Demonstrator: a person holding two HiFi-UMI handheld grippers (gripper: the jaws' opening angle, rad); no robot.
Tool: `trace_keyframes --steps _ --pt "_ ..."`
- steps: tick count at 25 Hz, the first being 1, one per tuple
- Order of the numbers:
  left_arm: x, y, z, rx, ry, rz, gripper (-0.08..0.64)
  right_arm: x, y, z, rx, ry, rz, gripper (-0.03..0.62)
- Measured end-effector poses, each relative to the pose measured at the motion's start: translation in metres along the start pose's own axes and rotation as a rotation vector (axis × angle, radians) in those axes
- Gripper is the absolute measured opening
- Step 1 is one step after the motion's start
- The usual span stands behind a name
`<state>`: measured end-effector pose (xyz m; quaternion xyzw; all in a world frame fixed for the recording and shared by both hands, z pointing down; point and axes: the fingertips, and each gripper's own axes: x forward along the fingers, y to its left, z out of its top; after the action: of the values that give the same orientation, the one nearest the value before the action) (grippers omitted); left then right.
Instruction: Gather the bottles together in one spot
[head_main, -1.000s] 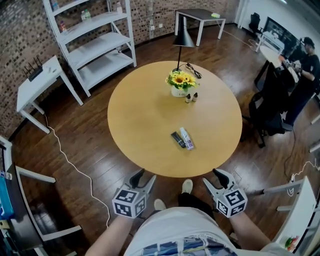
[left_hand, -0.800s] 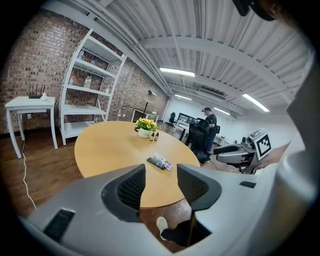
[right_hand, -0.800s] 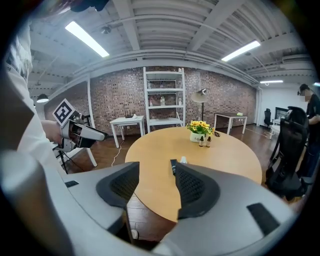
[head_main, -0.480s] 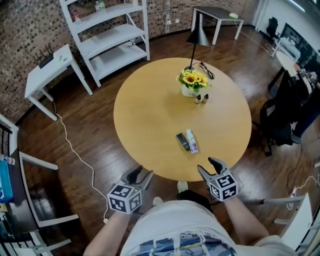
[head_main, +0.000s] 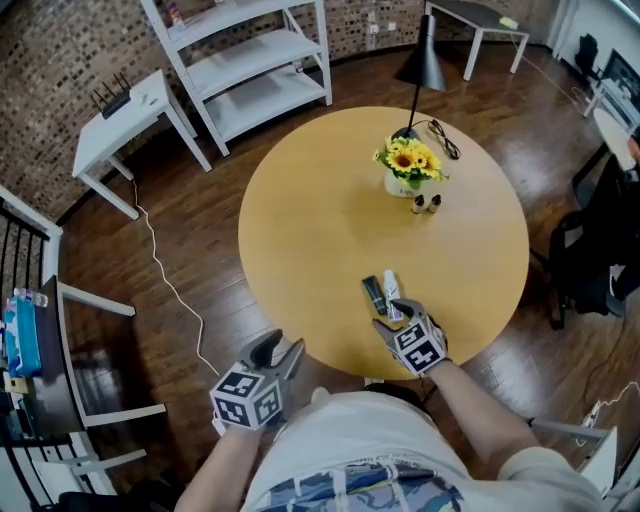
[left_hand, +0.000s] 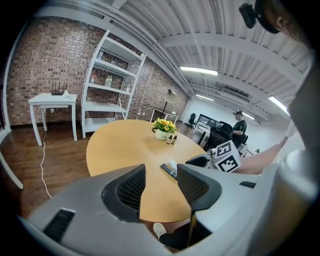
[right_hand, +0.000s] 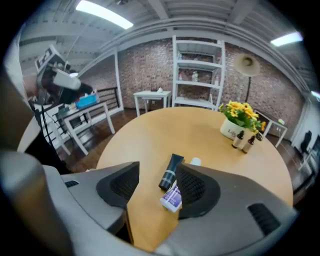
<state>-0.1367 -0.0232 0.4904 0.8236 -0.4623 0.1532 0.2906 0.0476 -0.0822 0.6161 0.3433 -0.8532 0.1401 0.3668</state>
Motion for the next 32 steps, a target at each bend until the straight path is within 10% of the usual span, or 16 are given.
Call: trace_keyframes --steps 7,13,24,32 --pt "0.021 -0.012 0.007 -0.002 0.021 0.031 0.173 0.091 -0.016 -0.036 -0.352 0.378 0.018 0.271" --pt "0.022 -0.003 -0.003 -0.025 0.038 0.052 0.173 0.104 -0.025 -0.038 -0.312 0.45 0.077 0.259" --pt "0.044 -0.004 -0.015 -0.027 0.102 -0.032 0.173 0.083 -0.038 -0.017 -0.237 0.306 0.013 0.121" --pt "0.115 -0.058 0.01 -0.215 0.07 -0.349 0.173 -0.017 -0.011 0.074 0.068 -0.22 0.14 0.12"
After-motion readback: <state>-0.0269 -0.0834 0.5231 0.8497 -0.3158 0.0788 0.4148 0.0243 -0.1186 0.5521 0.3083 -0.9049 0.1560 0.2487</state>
